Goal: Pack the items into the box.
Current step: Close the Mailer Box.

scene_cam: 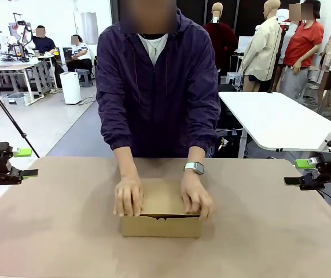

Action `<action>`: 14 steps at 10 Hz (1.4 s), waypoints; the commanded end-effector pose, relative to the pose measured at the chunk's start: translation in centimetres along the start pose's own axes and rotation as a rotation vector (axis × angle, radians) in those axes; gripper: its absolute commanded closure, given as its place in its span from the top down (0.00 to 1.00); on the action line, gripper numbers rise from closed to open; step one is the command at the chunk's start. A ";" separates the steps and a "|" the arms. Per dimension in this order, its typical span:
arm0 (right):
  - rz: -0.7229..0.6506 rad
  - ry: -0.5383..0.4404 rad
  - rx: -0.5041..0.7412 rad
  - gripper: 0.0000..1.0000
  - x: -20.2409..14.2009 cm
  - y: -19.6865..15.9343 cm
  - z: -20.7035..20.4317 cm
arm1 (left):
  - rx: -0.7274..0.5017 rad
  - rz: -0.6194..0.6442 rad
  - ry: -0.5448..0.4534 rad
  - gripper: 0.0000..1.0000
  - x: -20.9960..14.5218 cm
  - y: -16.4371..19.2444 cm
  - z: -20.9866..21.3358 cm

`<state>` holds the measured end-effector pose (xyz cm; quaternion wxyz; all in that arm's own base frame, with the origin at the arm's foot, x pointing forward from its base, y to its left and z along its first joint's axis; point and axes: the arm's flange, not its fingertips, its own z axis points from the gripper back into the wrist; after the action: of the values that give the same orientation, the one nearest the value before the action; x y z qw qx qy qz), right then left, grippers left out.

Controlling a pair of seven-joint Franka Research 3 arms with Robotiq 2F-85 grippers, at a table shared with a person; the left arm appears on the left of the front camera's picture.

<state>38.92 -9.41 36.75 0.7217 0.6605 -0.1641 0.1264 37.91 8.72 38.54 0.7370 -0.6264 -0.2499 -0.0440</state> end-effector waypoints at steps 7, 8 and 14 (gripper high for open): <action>0.007 -0.012 0.006 1.00 0.3 0.1 -0.3 | 0.004 -0.010 -0.006 1.00 0.1 -0.2 0.1; 0.007 -0.012 0.006 1.00 0.3 0.1 -0.3 | 0.004 -0.010 -0.006 1.00 0.1 -0.2 0.1; 0.007 -0.012 0.006 1.00 0.3 0.1 -0.3 | 0.004 -0.010 -0.006 1.00 0.1 -0.2 0.1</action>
<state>38.92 -9.41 36.75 0.7217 0.6605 -0.1641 0.1264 37.91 8.72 38.53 0.7371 -0.6263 -0.2500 -0.0440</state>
